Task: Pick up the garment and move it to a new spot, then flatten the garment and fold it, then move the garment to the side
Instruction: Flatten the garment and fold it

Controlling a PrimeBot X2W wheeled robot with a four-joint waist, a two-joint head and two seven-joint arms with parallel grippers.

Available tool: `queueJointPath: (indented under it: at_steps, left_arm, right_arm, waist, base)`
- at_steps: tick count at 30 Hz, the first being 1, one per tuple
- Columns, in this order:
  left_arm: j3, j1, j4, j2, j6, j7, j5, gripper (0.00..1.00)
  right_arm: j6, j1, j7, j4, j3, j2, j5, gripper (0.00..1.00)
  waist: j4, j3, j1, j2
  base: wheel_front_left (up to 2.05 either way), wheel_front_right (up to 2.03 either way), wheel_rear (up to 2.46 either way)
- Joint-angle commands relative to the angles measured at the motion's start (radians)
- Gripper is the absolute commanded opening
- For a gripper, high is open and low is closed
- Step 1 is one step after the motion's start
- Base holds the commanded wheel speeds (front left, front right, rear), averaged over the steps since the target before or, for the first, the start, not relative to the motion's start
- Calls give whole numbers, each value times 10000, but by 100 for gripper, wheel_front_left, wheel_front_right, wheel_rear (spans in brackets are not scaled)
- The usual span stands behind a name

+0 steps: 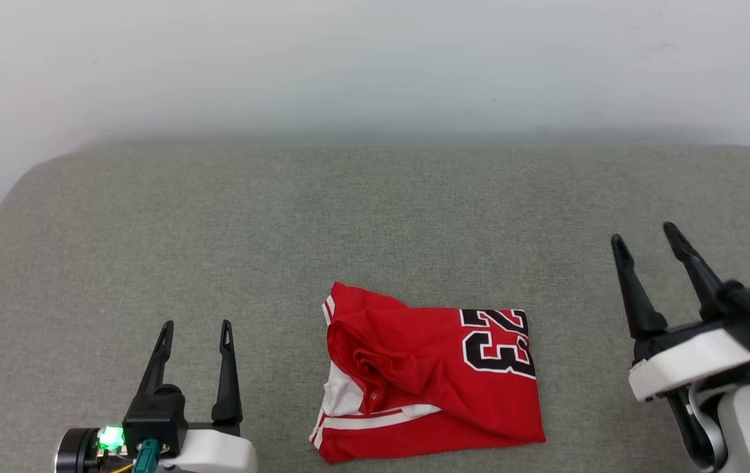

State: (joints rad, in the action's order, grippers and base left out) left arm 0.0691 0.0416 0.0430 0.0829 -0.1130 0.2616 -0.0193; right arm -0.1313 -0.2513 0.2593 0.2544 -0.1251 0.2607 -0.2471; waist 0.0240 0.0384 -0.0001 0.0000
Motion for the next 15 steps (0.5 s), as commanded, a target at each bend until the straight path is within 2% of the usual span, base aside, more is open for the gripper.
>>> queueJointPath:
  at_steps: [1,8,15]
  left_arm:
    - [-7,129,-18,10,39,47,30,100]
    - [-26,397,-156,26,108,47,-33,100]
    - [9,608,-321,56,157,47,13,100]
  right_arm:
    - [10,273,39,-220,218,-198,182,100]
    - [10,2012,50,-1614,1583,-1372,915,100]
    - [10,3203,54,-2261,1956,-1844,1000,100]
  waist:
    - [-45,-58,1,0]
    - [-80,-337,1,0]
    - [-8,-485,1,0]
  base:
    - [0,0,0]
    - [0,0,0]
    - [0,0,0]
